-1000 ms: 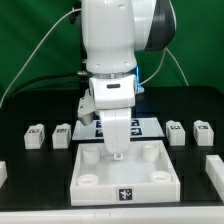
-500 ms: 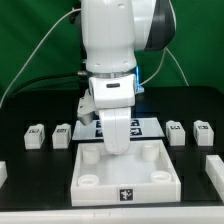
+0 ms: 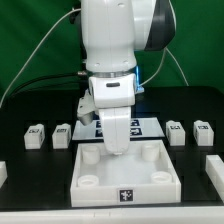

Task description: Assemble one leg

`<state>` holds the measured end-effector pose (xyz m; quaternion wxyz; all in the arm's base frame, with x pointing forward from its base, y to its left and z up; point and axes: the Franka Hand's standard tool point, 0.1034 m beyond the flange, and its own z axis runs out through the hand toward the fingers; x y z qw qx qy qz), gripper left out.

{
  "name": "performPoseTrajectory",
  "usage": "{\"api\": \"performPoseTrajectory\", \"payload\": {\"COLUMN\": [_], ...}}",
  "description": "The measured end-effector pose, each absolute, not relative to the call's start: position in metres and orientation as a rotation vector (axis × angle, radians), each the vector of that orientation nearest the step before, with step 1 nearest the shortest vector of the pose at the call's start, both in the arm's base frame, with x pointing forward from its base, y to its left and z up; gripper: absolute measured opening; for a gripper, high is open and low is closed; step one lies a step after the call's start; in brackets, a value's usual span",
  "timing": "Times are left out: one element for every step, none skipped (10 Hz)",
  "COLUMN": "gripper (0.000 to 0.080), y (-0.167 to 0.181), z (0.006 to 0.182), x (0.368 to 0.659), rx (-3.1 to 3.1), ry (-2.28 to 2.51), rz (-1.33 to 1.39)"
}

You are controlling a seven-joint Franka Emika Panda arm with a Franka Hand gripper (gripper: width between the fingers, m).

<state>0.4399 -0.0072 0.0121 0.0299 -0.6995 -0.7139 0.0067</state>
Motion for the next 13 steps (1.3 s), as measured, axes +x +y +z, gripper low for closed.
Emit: {"api": "performPoseTrajectory", "payload": {"gripper": [0.0061,0.0061,0.0061,0.0061,0.0061,0.0061,0.0061,0.0061,0.0061,0.0061,0.0061,0.0061,0.0157], "y": [-0.002,0.010,0.023,0.032,0.039,0.045,0.050,0.054,0.058,0.059,0.059,0.058,0.058], "z": [0.013,0.013,0.012,0.011,0.011,0.011,0.011,0.011,0.011,0.010,0.011,0.011,0.010], "x": [0.448,0.456,0.466,0.477,0.485,0.490,0.490,0.490,0.490,0.490,0.490,0.490,0.489], "rx": [-2.153,-2.165,-2.180,-2.193,-2.205,-2.214,-2.206,-2.198,-2.190,-2.194,-2.198,-2.198,-2.199], "ry": [-2.213,-2.203,-2.187,-2.177,-2.166,-2.152,-2.153,-2.156,-2.160,-2.163,-2.164,-2.163,-2.162], "rz": [0.005,-0.011,-0.027,-0.045,-0.061,-0.067,-0.065,-0.067,-0.070,-0.082,-0.090,-0.090,-0.088]}}
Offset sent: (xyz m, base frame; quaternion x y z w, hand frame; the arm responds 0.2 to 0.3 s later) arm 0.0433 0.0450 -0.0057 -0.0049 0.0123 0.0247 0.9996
